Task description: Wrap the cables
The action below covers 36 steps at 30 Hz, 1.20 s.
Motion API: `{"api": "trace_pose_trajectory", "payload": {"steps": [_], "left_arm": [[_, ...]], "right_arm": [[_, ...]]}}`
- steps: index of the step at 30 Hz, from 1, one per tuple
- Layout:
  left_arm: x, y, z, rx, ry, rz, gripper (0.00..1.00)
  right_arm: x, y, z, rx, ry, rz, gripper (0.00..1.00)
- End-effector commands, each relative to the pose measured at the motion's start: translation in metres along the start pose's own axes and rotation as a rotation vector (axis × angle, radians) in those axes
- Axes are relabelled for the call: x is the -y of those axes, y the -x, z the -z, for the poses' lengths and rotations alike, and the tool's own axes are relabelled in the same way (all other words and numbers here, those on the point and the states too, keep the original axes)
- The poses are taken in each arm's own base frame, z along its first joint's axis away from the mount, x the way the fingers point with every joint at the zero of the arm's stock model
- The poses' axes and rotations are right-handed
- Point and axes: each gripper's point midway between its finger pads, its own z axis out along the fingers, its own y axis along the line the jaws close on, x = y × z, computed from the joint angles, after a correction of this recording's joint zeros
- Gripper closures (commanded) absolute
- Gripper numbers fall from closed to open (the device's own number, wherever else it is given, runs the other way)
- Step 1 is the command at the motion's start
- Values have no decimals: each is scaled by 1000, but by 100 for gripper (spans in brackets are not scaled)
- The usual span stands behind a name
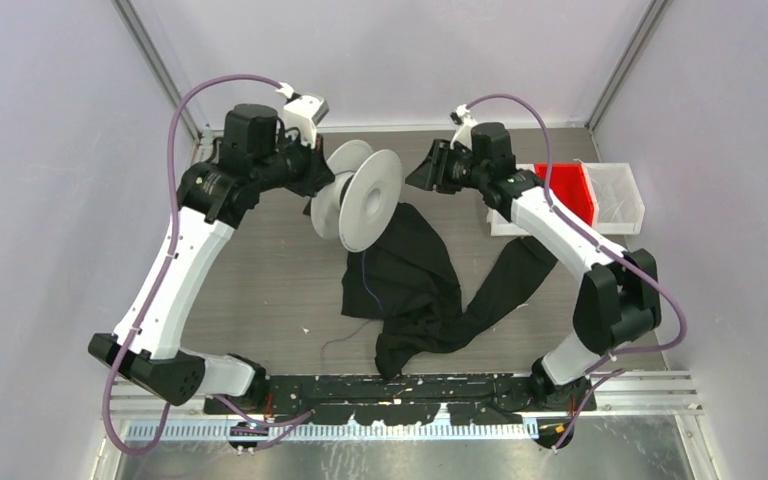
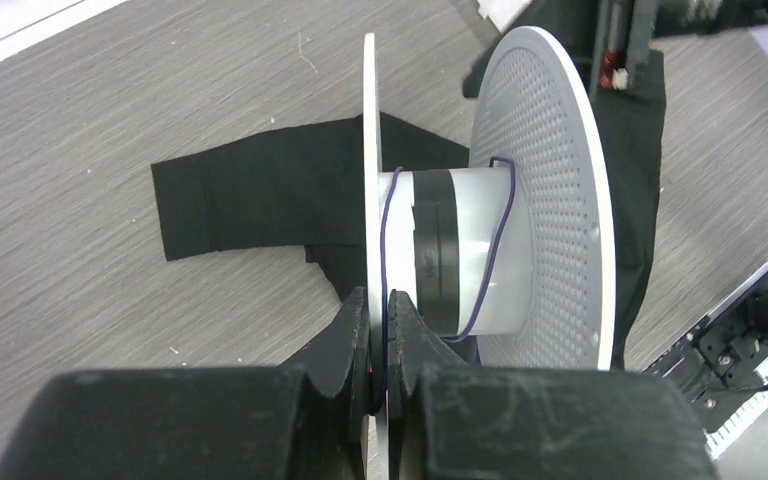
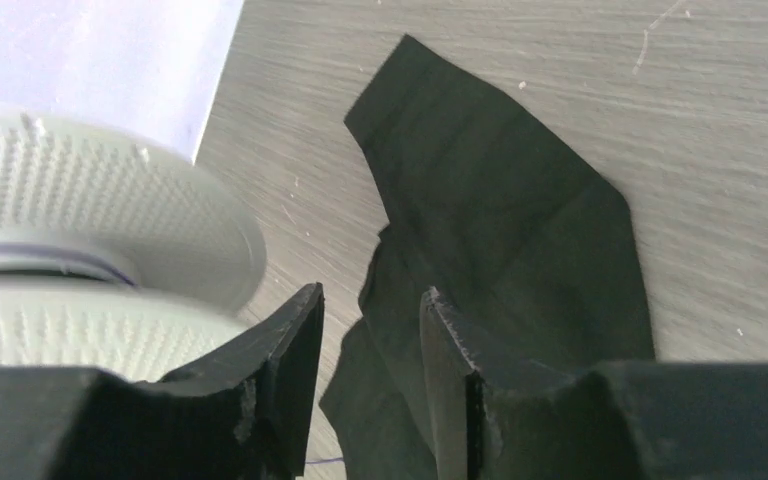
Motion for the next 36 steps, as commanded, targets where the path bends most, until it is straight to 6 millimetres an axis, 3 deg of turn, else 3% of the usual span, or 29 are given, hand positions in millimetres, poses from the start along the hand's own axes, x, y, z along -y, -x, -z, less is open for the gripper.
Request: {"api": "trace_pose_trajectory", "payload": {"steps": [1, 6, 9, 12, 17, 21, 28, 36], "left_arm": [[3, 30, 10, 79, -13, 66, 100], [-2, 45, 18, 146, 28, 76, 100], [-4, 69, 40, 240, 62, 74, 100], [-7, 92, 62, 311, 106, 77, 100], [-13, 124, 92, 427, 177, 123, 100], [-13, 138, 106, 457, 194, 135, 100], [-13, 157, 129, 530, 216, 139, 100], [-9, 161, 145, 558, 212, 145, 100]], "right_arm": [[-36, 34, 52, 191, 41, 150, 52], [-37, -4, 85, 281, 80, 275, 31], [-37, -38, 89, 230, 88, 288, 29], [-55, -75, 80, 185, 153, 301, 28], [-65, -103, 51, 232, 96, 306, 25], [-76, -113, 30, 269, 128, 289, 22], [-56, -107, -9, 398, 34, 152, 18], [-49, -114, -58, 426, 32, 76, 18]]}}
